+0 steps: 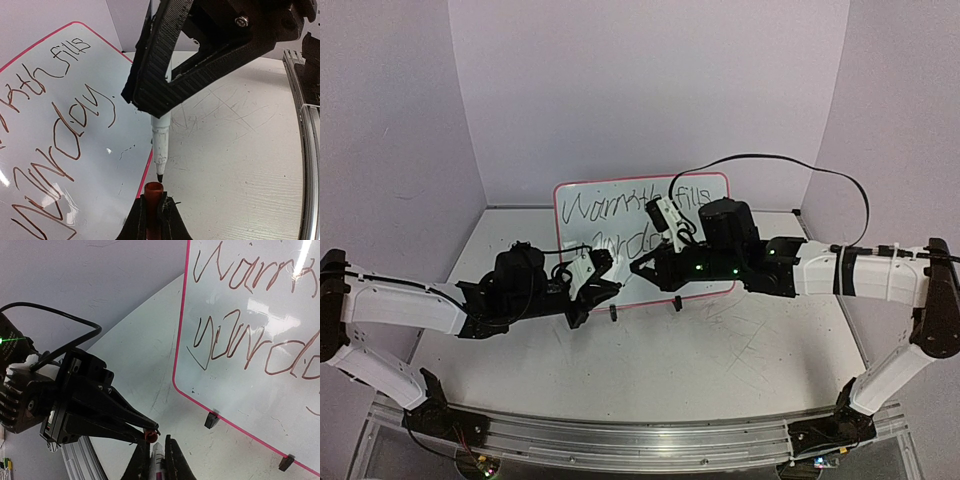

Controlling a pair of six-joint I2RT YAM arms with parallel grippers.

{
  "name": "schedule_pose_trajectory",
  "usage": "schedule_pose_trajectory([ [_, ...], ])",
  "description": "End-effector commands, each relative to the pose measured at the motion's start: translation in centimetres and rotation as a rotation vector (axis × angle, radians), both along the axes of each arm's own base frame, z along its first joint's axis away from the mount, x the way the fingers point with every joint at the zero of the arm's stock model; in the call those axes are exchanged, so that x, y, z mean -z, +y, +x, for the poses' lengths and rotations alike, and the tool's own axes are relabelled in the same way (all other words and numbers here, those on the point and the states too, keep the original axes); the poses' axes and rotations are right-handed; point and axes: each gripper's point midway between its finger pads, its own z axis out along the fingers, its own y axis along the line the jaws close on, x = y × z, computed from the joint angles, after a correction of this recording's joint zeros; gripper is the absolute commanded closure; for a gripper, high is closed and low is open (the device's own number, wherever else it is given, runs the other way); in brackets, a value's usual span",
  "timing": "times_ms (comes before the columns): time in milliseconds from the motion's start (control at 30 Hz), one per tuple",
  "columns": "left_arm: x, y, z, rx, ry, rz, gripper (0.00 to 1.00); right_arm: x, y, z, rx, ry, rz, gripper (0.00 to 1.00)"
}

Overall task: Write a sentence on the whiteboard
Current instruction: Insert the whiteboard marker without the cap into the pen cap.

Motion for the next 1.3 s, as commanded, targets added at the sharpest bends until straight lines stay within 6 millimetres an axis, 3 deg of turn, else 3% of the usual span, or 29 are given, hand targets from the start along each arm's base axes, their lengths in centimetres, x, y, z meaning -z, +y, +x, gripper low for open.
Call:
schedule_pose_trajectory([
  [0,-2.1,-0.4,0.2,0.005,-0.042,-0.053,1.0,-2.7,0.4,-0.2,-0.006,-0.043,0.071,1.0],
  [500,-1.5,-0.7,0.1,0.019,-0.028,-0.045,1.0,-2.9,0.4,-0.4,-0.014,-0.044,0.082,1.0],
  [1267,-2.7,-0.4,-0.1,0.017,-0.041,-0.071,1.0,1.0,2.4,-0.2,-0.05,0.026,0.045,1.0],
])
